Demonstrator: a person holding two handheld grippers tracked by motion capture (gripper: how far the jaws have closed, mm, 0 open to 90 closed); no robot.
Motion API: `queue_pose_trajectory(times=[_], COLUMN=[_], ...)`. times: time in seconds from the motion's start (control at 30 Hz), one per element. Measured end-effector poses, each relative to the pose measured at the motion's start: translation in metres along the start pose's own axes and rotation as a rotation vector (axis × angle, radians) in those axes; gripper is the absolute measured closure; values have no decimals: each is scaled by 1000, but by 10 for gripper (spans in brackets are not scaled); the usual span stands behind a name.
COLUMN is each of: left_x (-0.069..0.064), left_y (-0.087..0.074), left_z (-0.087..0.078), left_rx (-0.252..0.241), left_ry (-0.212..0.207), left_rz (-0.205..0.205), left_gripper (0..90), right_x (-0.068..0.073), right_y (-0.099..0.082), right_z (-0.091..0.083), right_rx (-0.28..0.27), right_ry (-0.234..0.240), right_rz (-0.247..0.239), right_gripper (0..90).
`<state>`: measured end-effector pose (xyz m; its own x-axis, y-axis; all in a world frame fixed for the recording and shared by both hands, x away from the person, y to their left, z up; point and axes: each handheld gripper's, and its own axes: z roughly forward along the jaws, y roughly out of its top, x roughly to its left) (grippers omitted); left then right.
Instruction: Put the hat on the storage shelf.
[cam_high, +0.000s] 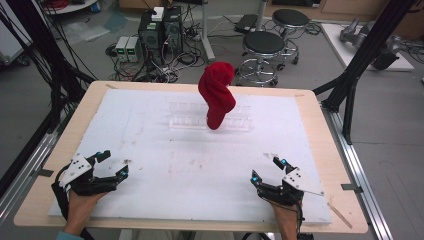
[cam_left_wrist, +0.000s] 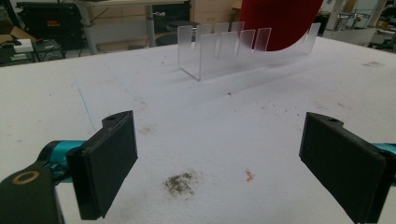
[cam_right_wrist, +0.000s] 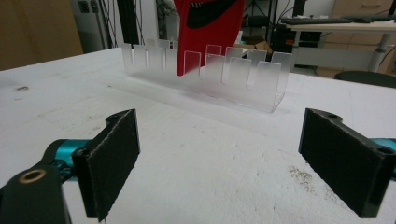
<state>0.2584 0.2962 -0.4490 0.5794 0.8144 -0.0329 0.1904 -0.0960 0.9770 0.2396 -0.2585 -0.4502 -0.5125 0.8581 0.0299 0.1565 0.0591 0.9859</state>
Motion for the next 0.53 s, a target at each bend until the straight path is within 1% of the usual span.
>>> queue_pose_trajectory(times=[0.07, 0.17, 0.27, 0.33, 0.4, 0.43, 0.5, 0.53], left_x=[0, -1, -1, -1, -2, -2, -3, -3], left_y=[0, -1, -1, -1, -2, -2, -3, -4], left_z=[0, -1, -2, -3, -4, -4, -7, -8], left_rx=[-4, -15, -26, -33, -45, -51, -76, -93], left_ry=[2, 4, 4, 6, 8, 9, 8, 12], left_rz=[1, 3, -2, -6, -2, 0, 15, 14], left_gripper=[116, 116, 115, 115, 115, 115, 115, 115], right_x=[0, 1, 1, 0, -1, 0, -1, 0], right_y=[0, -1, -1, -1, -1, 0, 0, 0], right_z=[0, -1, -1, 0, 0, 0, 1, 1], right_rx=[2, -9, -9, -6, -2, 5, 8, 7], right_ry=[1, 0, -3, -5, -7, -4, -7, -8], right_rz=[-6, -15, -12, -1, 1, 10, 4, 2], right_gripper=[114, 114, 114, 114, 114, 114, 114, 114])
